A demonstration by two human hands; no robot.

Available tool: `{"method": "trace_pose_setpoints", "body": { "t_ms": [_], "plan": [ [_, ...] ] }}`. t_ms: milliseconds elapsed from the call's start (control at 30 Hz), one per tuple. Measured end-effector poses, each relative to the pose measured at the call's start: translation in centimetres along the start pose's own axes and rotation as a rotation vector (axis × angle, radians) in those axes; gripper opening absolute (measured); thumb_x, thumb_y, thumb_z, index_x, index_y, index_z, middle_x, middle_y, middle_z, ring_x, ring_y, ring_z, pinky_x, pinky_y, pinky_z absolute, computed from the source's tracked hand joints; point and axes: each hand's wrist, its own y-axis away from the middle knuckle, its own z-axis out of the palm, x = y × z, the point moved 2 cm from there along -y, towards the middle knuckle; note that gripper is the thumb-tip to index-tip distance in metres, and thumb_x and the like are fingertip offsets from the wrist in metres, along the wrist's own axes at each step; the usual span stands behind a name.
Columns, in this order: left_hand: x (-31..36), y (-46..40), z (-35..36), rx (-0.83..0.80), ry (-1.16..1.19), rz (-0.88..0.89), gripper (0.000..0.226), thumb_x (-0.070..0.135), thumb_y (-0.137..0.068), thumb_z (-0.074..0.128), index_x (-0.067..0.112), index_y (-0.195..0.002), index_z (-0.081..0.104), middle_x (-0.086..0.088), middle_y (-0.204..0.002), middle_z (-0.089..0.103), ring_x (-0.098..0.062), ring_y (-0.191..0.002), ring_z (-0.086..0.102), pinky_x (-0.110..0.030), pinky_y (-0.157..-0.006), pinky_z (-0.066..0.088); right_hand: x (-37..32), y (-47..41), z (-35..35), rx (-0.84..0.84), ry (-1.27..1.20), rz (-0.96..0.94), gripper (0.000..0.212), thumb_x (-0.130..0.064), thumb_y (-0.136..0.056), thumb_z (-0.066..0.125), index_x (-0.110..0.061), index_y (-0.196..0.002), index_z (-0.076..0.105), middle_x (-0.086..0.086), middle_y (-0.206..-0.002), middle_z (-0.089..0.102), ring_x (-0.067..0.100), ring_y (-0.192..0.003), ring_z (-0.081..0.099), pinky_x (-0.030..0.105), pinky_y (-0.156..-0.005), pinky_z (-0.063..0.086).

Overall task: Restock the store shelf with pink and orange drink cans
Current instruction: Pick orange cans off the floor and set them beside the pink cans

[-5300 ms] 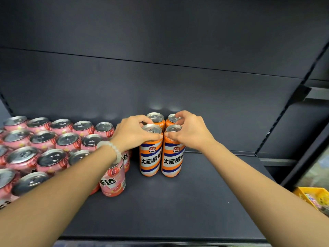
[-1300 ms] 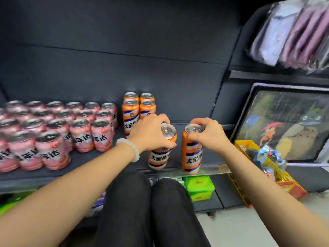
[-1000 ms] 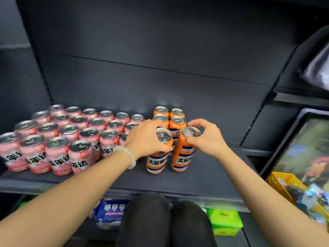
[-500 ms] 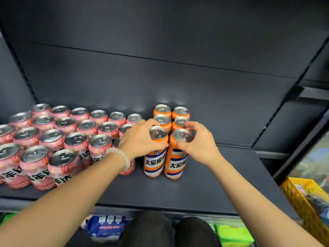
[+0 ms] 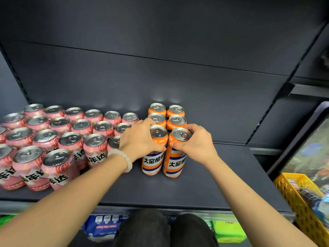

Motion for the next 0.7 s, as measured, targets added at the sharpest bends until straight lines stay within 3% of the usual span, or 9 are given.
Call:
{"method": "trace_pose_setpoints", "body": {
  "t_ms": [167,300,433,533,633,700],
  "plan": [
    [-0.4,-0.1,0.2,0.000,0.016,0.019,0.076,0.058,-0.054,0.079,0.032,-0.117,0.047,0.008,-0.110,0.058,-0.018,-0.102,0.057,-0.037,-0.079,0.049,0.1,-0.3,0.1,-0.030,0.026,-0.016,0.057,-0.030,-0.066,0.083,-0.021,-0.116,0.058,-0.003,-0.108,0.055,0.010,-0.096,0.054,0.022,-0.076,0.044],
    [-0.6,0.3,0.5,-0.028,0.013,0.034,0.074,0.058,-0.060,0.074,0.031,-0.122,0.044,0.008,-0.114,0.053,-0.019,-0.104,0.057,-0.040,-0.082,0.050,0.2,0.2,0.2,-0.041,0.089,-0.045,0.059,-0.039,-0.069,0.078,-0.027,-0.122,0.055,-0.005,-0.113,0.055,0.013,-0.105,0.056,0.034,-0.086,0.052],
    [0.2,0.8,0.0,-0.037,-0.119,0.083,0.065,0.066,-0.069,0.059,0.028,-0.120,0.046,0.004,-0.112,0.051,-0.021,-0.106,0.056,-0.041,-0.083,0.048,0.2,1.1,-0.4,-0.101,0.199,-0.109,0.059,-0.047,-0.076,0.070,-0.032,-0.129,0.048,-0.003,-0.116,0.055,0.015,-0.109,0.055,0.038,-0.088,0.051],
    [1.4,1.5,-1.0,0.099,-0.334,0.185,0.060,0.064,-0.082,0.041,0.024,-0.126,0.049,0.000,-0.124,0.050,-0.024,-0.115,0.049,-0.043,-0.090,0.041,0.6,2.3,-1.5,-0.040,0.262,-0.130,0.059,-0.049,-0.083,0.061,-0.028,-0.135,0.041,-0.002,-0.126,0.052,0.016,-0.117,0.052,0.038,-0.090,0.050],
    [3.7,2.9,-1.6,0.203,-0.389,0.320,0.067,0.061,-0.078,0.019,0.020,-0.110,0.062,-0.004,-0.114,0.058,-0.027,-0.105,0.054,-0.044,-0.085,0.041,1.4,4.2,-3.3,0.031,0.396,-0.137,0.058,-0.049,-0.089,0.053,-0.021,-0.139,0.041,-0.001,-0.135,0.047,0.018,-0.123,0.048,0.036,-0.090,0.048],
    [5.5,3.8,-0.9,0.199,-0.419,0.400,0.064,0.058,-0.078,0.020,0.019,-0.099,0.067,-0.004,-0.103,0.062,-0.027,-0.098,0.057,-0.045,-0.080,0.042,2.4,5.7,-4.6,0.058,0.466,-0.151,0.054,-0.047,-0.091,0.050,-0.020,-0.137,0.044,-0.001,-0.133,0.049,0.020,-0.123,0.047,0.035,-0.090,0.046]
  ]
}}
